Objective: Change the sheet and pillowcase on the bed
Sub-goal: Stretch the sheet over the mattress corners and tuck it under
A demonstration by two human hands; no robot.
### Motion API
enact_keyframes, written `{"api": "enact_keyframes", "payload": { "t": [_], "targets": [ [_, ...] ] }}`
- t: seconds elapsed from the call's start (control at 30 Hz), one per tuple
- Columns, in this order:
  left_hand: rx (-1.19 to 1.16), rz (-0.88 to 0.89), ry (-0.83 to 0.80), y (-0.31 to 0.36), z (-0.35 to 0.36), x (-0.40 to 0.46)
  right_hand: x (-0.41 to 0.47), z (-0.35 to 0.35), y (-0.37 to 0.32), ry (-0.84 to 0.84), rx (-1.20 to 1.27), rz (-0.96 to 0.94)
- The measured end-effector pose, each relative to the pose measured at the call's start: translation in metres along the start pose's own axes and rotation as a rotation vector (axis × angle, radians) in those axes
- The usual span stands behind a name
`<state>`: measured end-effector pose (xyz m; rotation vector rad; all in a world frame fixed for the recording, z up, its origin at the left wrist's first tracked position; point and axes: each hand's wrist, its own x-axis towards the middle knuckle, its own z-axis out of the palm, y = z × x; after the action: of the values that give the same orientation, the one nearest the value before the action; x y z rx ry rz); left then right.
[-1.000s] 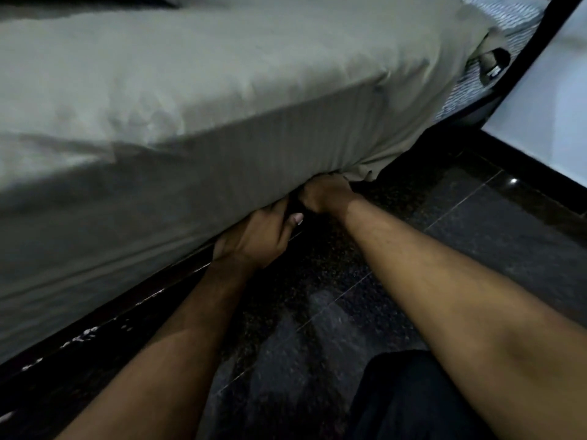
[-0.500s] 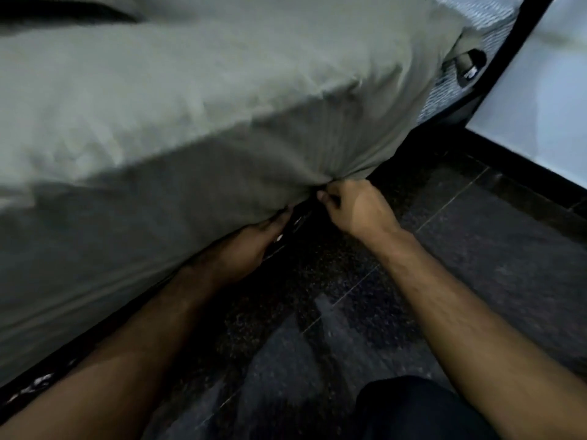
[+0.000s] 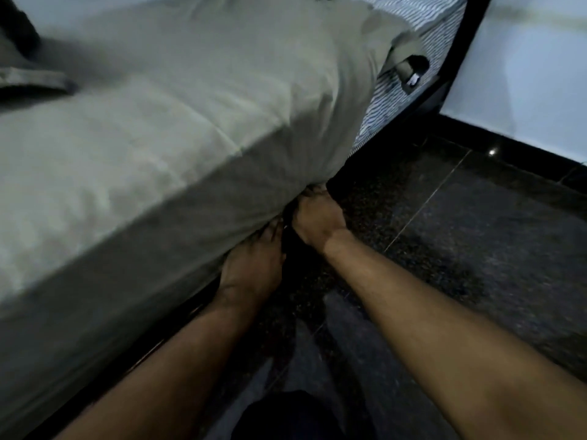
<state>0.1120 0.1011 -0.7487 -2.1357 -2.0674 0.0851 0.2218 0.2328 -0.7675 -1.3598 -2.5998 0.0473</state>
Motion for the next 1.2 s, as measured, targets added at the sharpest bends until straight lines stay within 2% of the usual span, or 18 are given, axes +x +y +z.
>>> {"api": "enact_keyframes", "payload": {
  "t": [0.07, 0.13, 0.27, 0.37, 0.47, 0.6, 0.67, 0.73, 0.8, 0.87, 0.93, 1.03, 1.1, 1.2],
  "targets": [
    [0.053, 0.011, -0.129, -0.002, -0.006, -0.005, 0.015, 0.005, 0.004, -0.052, -0.041, -0.044],
    [0.059, -0.007, -0.191, -0.001, -0.012, 0.006, 0.020, 0.005, 0.006, -0.049, -0.067, -0.077],
    [-0.086, -0.091, -0.267, 0.014, -0.020, 0.040, 0.024, -0.009, 0.008, -0.158, -0.046, -0.092],
    [-0.100, -0.023, -0.420, 0.023, -0.041, 0.061, 0.012, -0.024, 0.009, -0.237, 0.191, 0.060],
    [-0.165, -0.006, -0.468, 0.025, -0.084, 0.094, -0.021, -0.030, 0.017, -0.091, 0.403, 0.172],
    [-0.304, 0.065, -0.153, 0.020, -0.145, 0.157, -0.024, -0.060, 0.051, 0.315, 0.476, 0.306],
    [-0.284, 0.190, -0.084, 0.028, -0.155, 0.177, -0.002, -0.093, 0.072, 0.476, 0.542, 0.362],
    [-0.195, 0.353, -0.040, 0.037, -0.162, 0.198, 0.024, -0.122, 0.091, 0.546, 0.585, 0.388],
    [-0.149, 0.448, 0.029, 0.038, -0.176, 0.222, 0.051, -0.142, 0.109, 0.516, 0.619, 0.449],
    [-0.166, 0.492, 0.180, 0.028, -0.191, 0.260, 0.080, -0.159, 0.124, 0.452, 0.633, 0.516],
    [-0.228, 0.405, 0.247, 0.011, -0.189, 0.298, 0.104, -0.175, 0.135, 0.405, 0.599, 0.552],
    [-0.447, 0.191, 0.223, -0.006, -0.154, 0.323, 0.134, -0.186, 0.144, 0.338, 0.619, 0.561],
    [-0.533, 0.180, 0.301, -0.005, -0.140, 0.332, 0.154, -0.184, 0.151, 0.294, 0.679, 0.589],
    [-0.636, 0.180, 0.397, -0.008, -0.143, 0.343, 0.172, -0.172, 0.172, 0.334, 0.896, 0.521]
  ]
}}
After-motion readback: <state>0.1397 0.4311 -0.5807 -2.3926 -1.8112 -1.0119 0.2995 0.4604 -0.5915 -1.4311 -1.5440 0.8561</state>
